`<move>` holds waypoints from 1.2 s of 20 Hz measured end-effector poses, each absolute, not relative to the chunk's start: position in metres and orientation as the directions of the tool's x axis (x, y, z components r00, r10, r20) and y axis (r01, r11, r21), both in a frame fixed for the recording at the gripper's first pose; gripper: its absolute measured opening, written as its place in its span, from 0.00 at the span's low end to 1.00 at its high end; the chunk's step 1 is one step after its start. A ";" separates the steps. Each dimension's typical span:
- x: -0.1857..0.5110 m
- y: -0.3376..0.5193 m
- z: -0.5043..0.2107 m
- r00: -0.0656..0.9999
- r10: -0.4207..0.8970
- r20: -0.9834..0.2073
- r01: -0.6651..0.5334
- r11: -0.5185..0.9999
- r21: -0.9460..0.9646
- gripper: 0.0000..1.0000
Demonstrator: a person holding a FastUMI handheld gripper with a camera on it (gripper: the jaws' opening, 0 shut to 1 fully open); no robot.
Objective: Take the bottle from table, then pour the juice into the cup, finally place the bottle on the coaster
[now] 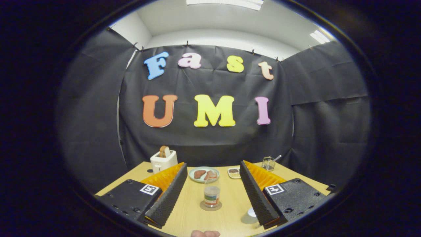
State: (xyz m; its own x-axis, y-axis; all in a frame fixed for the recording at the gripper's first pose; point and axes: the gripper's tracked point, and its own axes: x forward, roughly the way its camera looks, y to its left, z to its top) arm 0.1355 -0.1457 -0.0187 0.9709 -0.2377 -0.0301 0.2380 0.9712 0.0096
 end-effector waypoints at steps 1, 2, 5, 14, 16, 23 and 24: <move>0.123 -0.142 -0.007 0.972 -0.232 -0.023 0.233 0.973 0.007 1.00; 0.110 -0.138 0.001 0.974 -0.227 -0.010 0.227 0.974 0.011 1.00; 0.082 -0.124 0.016 0.980 -0.199 0.009 0.199 0.980 0.015 1.00; 0.022 -0.091 0.002 0.990 -0.141 -0.008 0.141 0.990 0.032 1.00; 0.016 -0.086 -0.002 0.991 -0.132 -0.011 0.132 0.991 0.024 1.00; 0.010 -0.081 0.007 0.993 -0.119 0.005 0.119 0.993 0.023 1.00; 0.010 -0.081 0.010 0.993 -0.120 0.009 0.120 0.992 0.026 1.00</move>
State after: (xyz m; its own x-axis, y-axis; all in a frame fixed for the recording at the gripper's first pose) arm 0.0103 -0.0813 0.0097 0.9927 -0.1200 0.0089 0.1198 0.9925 0.0257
